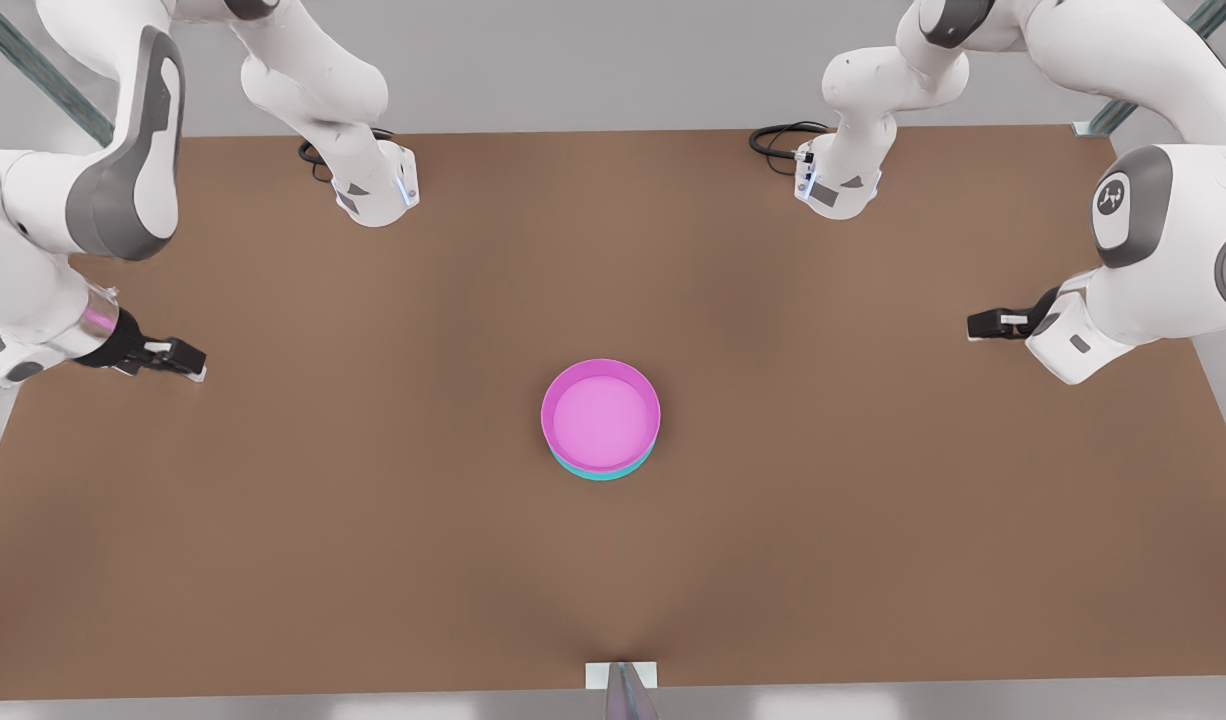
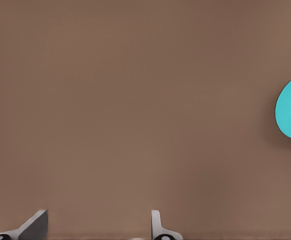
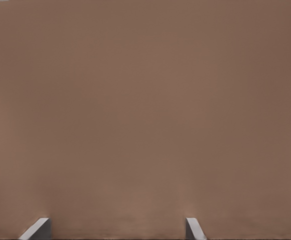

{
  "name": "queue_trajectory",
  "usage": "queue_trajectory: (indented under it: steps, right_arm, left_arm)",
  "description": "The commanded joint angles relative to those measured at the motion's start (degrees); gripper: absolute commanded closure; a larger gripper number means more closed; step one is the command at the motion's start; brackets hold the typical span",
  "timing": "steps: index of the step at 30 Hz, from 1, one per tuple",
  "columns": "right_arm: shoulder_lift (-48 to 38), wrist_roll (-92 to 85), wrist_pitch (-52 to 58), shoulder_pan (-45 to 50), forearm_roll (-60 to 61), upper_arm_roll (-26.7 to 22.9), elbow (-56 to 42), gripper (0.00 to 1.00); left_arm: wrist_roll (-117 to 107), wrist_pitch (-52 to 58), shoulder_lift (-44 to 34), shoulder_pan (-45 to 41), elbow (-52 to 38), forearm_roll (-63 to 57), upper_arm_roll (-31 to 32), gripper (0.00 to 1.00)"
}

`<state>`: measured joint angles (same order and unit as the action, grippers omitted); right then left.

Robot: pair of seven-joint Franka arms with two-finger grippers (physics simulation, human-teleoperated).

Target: Flip the blue plate over with the left arm, and stack the pink plate on top of the blue plate with the right arm

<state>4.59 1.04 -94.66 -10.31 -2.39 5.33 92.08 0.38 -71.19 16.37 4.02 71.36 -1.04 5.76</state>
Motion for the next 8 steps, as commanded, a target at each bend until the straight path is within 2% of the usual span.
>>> queue_trajectory:
  steps: [1,8]
  right_arm:
    - [-2.2,-8.3,-2.0,-0.2,-1.3,0.0,2.3,0.0]
    - [-2.3,-6.8,2.1,-0.2,-1.2,0.0,-0.8,0.0]
  left_arm:
    - [0.4,1.4,0.1,-0.1,0.0,0.0,0.0,0.0]
    - [0.6,3.9,0.3,0.1,-0.1,0.3,-0.2,0.0]
